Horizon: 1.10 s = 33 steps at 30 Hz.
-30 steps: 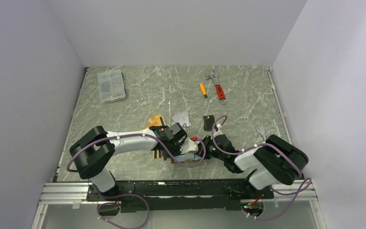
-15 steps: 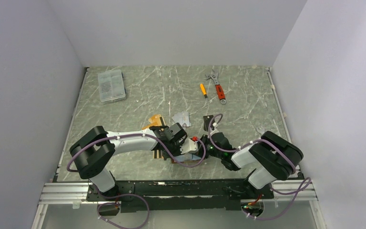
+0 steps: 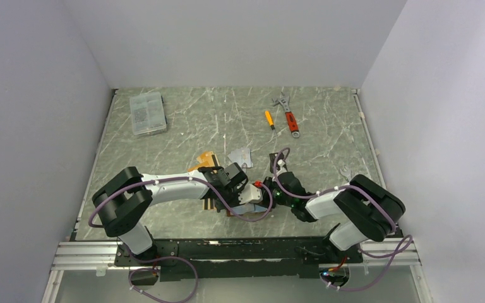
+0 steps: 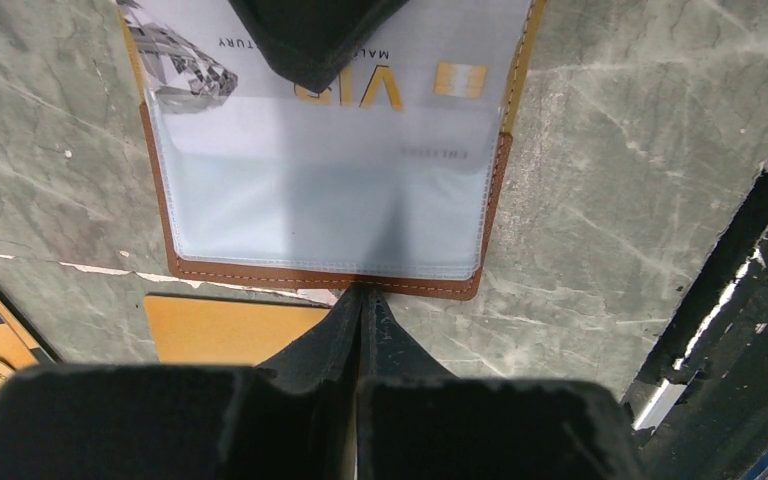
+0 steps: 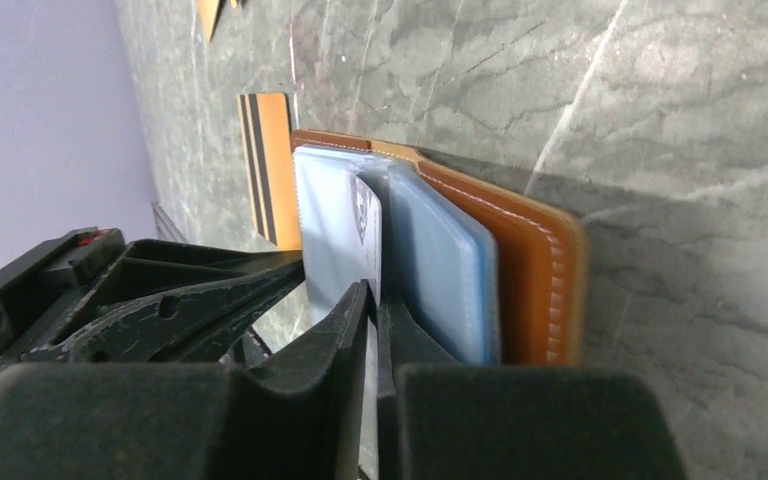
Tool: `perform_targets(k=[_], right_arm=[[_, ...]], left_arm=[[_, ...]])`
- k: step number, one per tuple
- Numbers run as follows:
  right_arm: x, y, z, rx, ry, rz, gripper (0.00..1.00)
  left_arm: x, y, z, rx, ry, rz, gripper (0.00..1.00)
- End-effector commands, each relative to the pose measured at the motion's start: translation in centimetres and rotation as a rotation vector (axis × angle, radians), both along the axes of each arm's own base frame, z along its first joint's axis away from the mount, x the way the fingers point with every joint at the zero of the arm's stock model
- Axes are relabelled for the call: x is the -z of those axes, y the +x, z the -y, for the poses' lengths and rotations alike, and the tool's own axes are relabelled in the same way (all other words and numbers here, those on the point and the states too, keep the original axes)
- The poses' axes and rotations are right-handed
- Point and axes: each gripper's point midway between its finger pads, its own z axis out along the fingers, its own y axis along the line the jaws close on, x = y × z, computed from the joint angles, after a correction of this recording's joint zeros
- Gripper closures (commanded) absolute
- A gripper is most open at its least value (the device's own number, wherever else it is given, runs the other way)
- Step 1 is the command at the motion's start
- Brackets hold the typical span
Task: Put the credit cards into the card holder
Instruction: Insert the credit card into the card holder.
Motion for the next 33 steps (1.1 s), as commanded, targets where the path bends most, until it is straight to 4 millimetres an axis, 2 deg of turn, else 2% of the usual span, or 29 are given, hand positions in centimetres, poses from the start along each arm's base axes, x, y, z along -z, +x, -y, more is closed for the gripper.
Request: perform_targets(k=[1, 3, 5, 9, 15, 20, 24, 28, 31, 33], right_arm=[[4.6, -3.0, 2.0, -0.086, -0.182, -0.126, 0.81], [5.1, -3.0, 2.7, -0.074, -0.234, -0.139, 0.64], [5.0, -2.6, 3.4, -0.051, -0.277, -0.128, 0.52], [4.4, -2.0, 4.5, 0.002, -0.323, -0.094, 0.39], [4.9, -2.1, 4.7, 0.008, -0.345, -0.109, 0.34], [5.3, -1.9, 5.0, 0.016, -0.389, -0.12, 0.33], [5.1, -1.6, 5.7, 0.032, -0.442, -0.115, 0.32], [4.8, -1.5, 6.3, 0.032, -0.53, -0.119, 0.25], [4.2, -1.3, 6.1, 0.03, -0.546, -0.097, 0.22], [3.8, -1.4, 5.7, 0.014, -0.532, -0.08, 0.21]], left_arm=[[0.2, -0.3, 0.9, 0.022, -0.014, -0.007, 0.95], [0.2, -0.2, 0.8, 0.02, -0.014, -0.003, 0.95], [0.1, -0.3, 0.8, 0.02, -0.017, -0.004, 0.96], [0.0, -0.5, 0.6, 0.017, -0.03, -0.002, 0.96], [-0.8, 0.0, 0.6, 0.0, -0.064, 0.029, 0.99], [-2.1, 0.6, 0.9, -0.002, -0.091, 0.042, 0.98], [-5.1, 1.3, 1.6, -0.002, -0.162, 0.026, 0.95], [-8.4, 2.4, 0.8, -0.082, -0.28, -0.056, 0.91], [-10.0, 2.9, 0.0, -0.098, -0.326, -0.045, 0.91], [-10.4, 2.8, -0.5, -0.107, -0.35, -0.053, 0.91]])
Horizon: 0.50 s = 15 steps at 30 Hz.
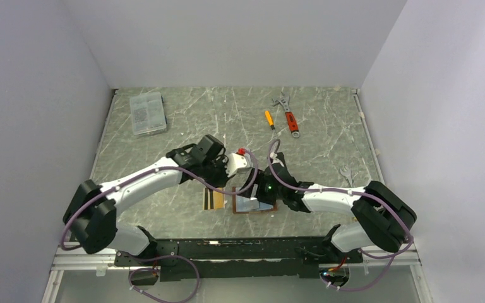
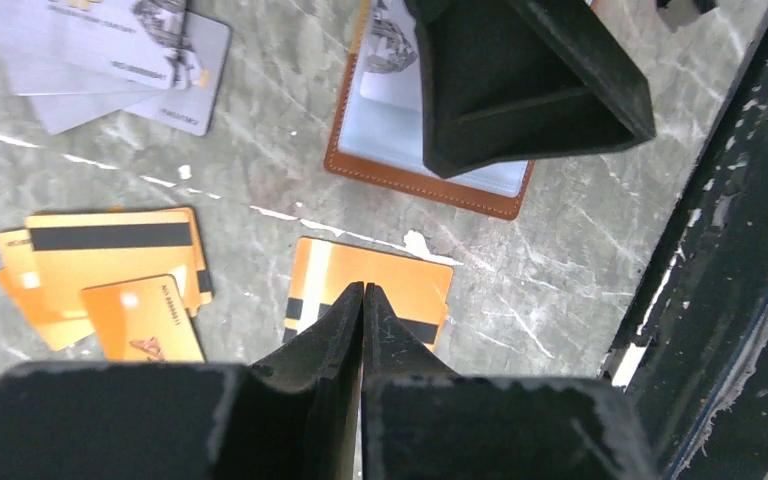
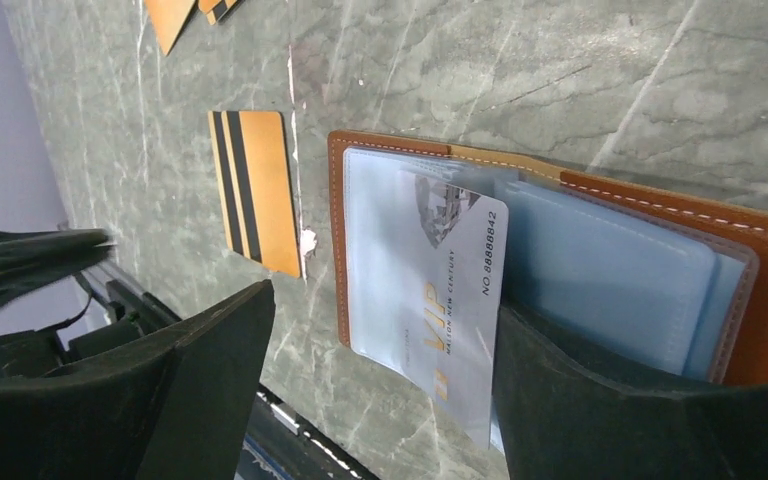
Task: Put the credit cards into the card holder
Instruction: Insert the credit card into the card holder.
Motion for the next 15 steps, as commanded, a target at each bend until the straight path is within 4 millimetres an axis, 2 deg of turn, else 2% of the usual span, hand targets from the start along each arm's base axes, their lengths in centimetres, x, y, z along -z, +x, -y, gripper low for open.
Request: perform_targets(k=[1, 2, 5, 8, 12, 15], right_arm=[[5.0, -2.7, 5.5, 0.0, -0.275, -0.074, 0.2], [4.3, -2.4, 4.4, -0.024, -0.218, -0.04, 0.2], [3.7, -2.8, 3.4, -0.065, -0.152, -0.033, 0.21], [2.3, -2.8, 2.4, -0.106, -0.066, 0.002, 0.26], [1.7, -2.6, 2.4, -0.099, -0.023, -0.003, 0.24], [1.9, -3.0, 2.8, -0.091, 0.036, -0.016, 0.24]], left_arm=[[-2.6, -1.4, 0.0, 0.025, -0.098, -0.04, 0.91], [-2.4, -1.6, -0.1, 0.028, -0.099, -0.044, 0.91], [-1.9, -2.0, -0.3, 0.034, -0.088, -0.05, 0.91], [-1.4, -2.4, -0.1, 0.062, -0.077, -0.047, 0.91], [-0.4, -2.9, 1.6, 0.114, -0.08, -0.049, 0.91], [0.2, -2.2, 3.7, 0.133, -0.092, -0.057, 0.91]])
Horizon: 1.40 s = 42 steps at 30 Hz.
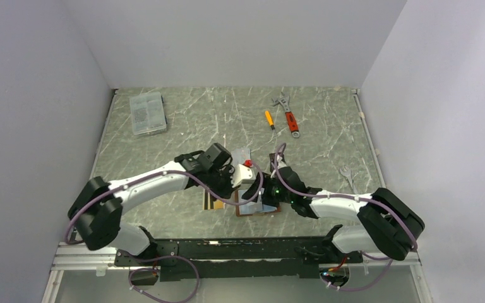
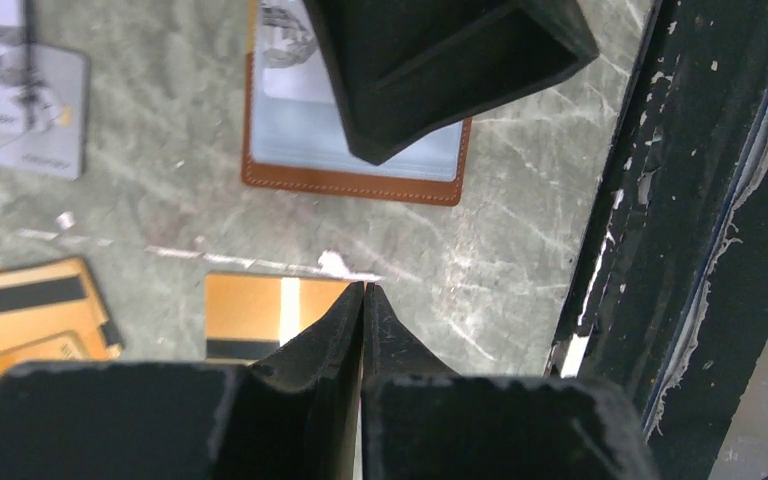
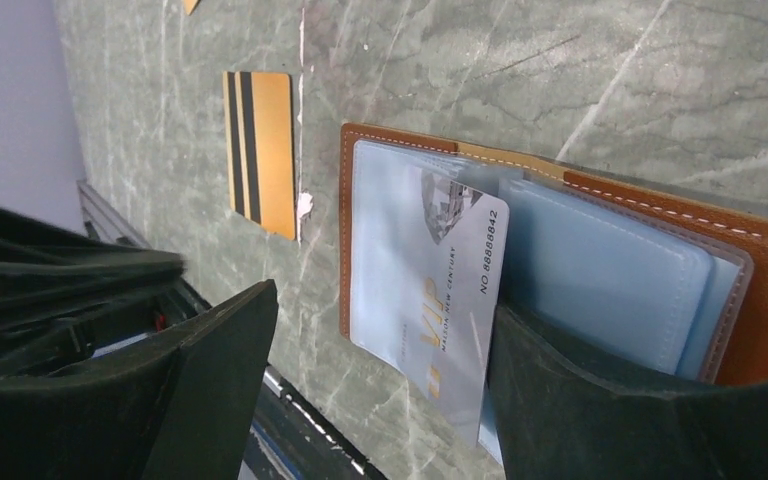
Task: Put the credit cards into the card holder
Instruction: Insert the credit card into the card holder.
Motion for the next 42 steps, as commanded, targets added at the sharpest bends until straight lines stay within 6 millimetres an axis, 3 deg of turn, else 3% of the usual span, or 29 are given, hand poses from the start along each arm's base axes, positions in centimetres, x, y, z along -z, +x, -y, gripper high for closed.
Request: perform_targets(k=[1, 5, 10, 14, 22, 30, 38, 42], right_arm=[[1.8, -2.0, 1.5, -0.033, 0.031, -0.064, 0.25], [2.3, -2.3, 1.8, -0.03, 0.091, -0.078, 0.26], [2.8, -2.4, 2.3, -0.028, 0.169, -0.107, 0.27], [3.6, -2.4, 3.0, 0.009, 0.225, -0.168, 0.35], [4.0, -2.9, 3.1, 0.003, 0.303, -0.222, 0.33], [3.5, -1.9, 3.9, 0.047, 0.234, -0.187, 0.22], [2.9, -1.8, 5.3, 0.104, 0.162, -0.19, 0.2], [2.9, -1.5, 6.4, 0.129, 0.093, -0.164, 0.25]], left_arm=[[0.2, 0.8, 3.6, 0.051, -0.061, -0.011, 0.91], [0.7, 1.9, 6.2, 0.03, -0.096, -0.056, 0.92], [1.7, 2.6, 7.5, 0.0, -0.117, -0.093, 0.92], [2.6, 2.0, 8.2, 0.025, -0.102, -0.109, 0.93], [4.2, 1.0, 9.5, 0.055, -0.068, -0.112, 0.93], [6.6, 0.7, 8.2, 0.074, 0.031, -0.043, 0.94], [9.1, -0.2, 6.1, 0.099, 0.159, -0.018, 0.96], [9.2, -0.5, 5.6, 0.106, 0.173, -0.017, 0.97]])
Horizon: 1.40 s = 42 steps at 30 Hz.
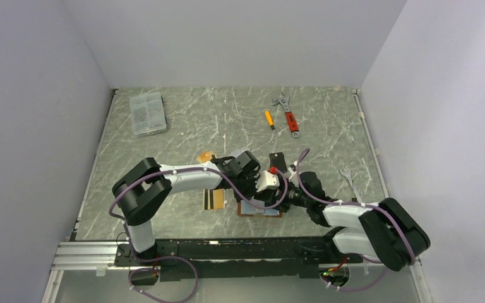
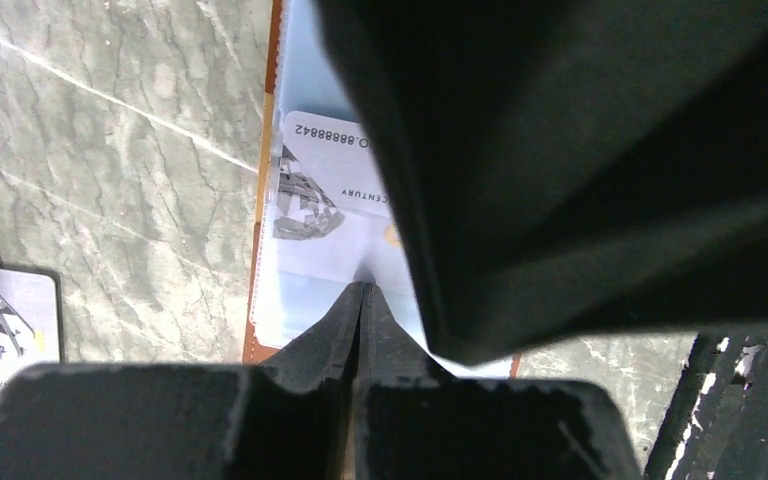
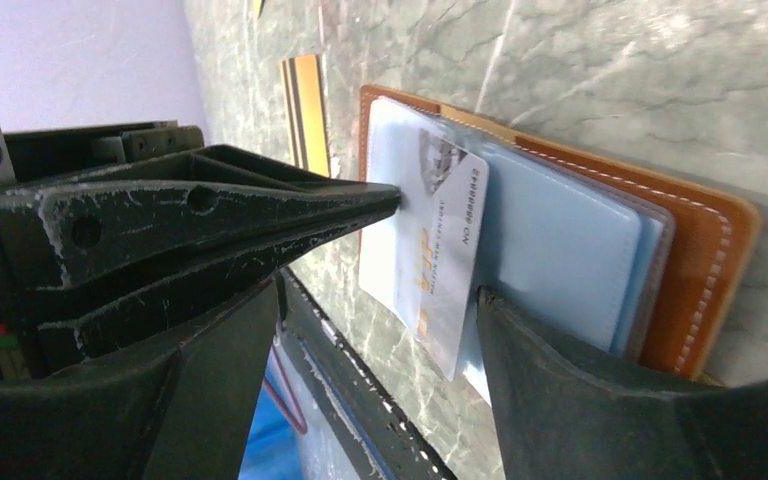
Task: Put the credit cards into the card holder
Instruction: Insert the credit card into the card holder.
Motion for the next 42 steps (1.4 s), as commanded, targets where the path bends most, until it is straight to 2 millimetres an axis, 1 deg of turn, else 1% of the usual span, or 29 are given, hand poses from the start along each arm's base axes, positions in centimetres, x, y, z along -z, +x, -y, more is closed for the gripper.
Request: perform_targets(k=[1, 3, 4, 6, 8, 12, 14, 15, 17, 18, 21, 23, 26, 29, 35, 36, 42], right_arm=[[3.4, -0.2, 3.1, 0.08, -0.213, -0.065, 0.27], [3.4, 0.0, 3.4, 0.096, -0.231, -0.059, 0.32], [3.4, 0.1, 3.4, 0.097, -0.235, -0.058, 0.36], [3.5, 0.1, 3.4, 0.095, -0.238, -0.065, 0.49], [3.7, 0.2, 3.4, 0.091, -0.257, -0.072, 0.56], [3.3, 1.0, 3.8, 0.111, -0.292, -0.056, 0.6], [3.2, 1.1, 3.9, 0.118, -0.302, -0.054, 0.62], [3.2, 1.2, 4.0, 0.124, -0.313, -0.054, 0.65], [3.2, 1.2, 4.2, 0.134, -0.333, -0.055, 0.69], [3.2, 1.2, 4.2, 0.139, -0.346, -0.053, 0.74], [2.9, 1.3, 3.8, 0.144, -0.379, -0.035, 0.87], [2.5, 1.2, 3.3, 0.14, -0.405, -0.024, 0.91], [2.4, 1.0, 2.7, 0.131, -0.44, -0.014, 0.97], [2.3, 1.0, 2.2, 0.131, -0.46, -0.01, 0.99], [2.4, 0.6, 0.8, 0.094, -0.455, -0.01, 1.0], [2.1, 0.9, 0.3, 0.093, -0.436, 0.006, 1.0], [1.1, 1.1, -1.5, 0.054, -0.382, 0.037, 1.0]], left_arm=[[2.4, -2.0, -2.5, 0.036, 0.11, -0.039, 0.97], [1.7, -2.2, -2.1, 0.033, 0.093, -0.048, 0.96], [1.0, -2.0, -1.7, 0.032, 0.079, -0.046, 0.96], [-0.3, -1.8, -1.2, 0.029, 0.056, -0.041, 0.93], [-1.9, -1.5, -0.8, 0.028, 0.03, -0.031, 0.9], [-5.3, -0.9, -0.4, 0.015, -0.024, -0.008, 0.79], [-6.4, -0.6, -0.7, 0.004, -0.032, 0.011, 0.75], [-6.6, -0.5, -1.1, -0.003, -0.03, 0.013, 0.74], [-6.1, -0.5, -2.2, -0.01, -0.012, 0.012, 0.73], [-5.5, -0.5, -2.7, -0.005, 0.003, 0.022, 0.74], [-2.8, -0.6, -4.4, -0.007, 0.073, 0.04, 0.76], [-1.3, -0.3, -5.3, -0.01, 0.118, 0.062, 0.78], [-0.2, -0.1, -5.8, -0.005, 0.15, 0.066, 0.79], [0.2, 0.1, -5.6, -0.008, 0.153, 0.068, 0.79], [0.8, -0.3, -4.9, -0.003, 0.138, 0.029, 0.8], [0.9, -0.4, -4.9, 0.0, 0.138, 0.028, 0.8], [1.3, -0.2, -4.7, 0.001, 0.14, 0.026, 0.8]])
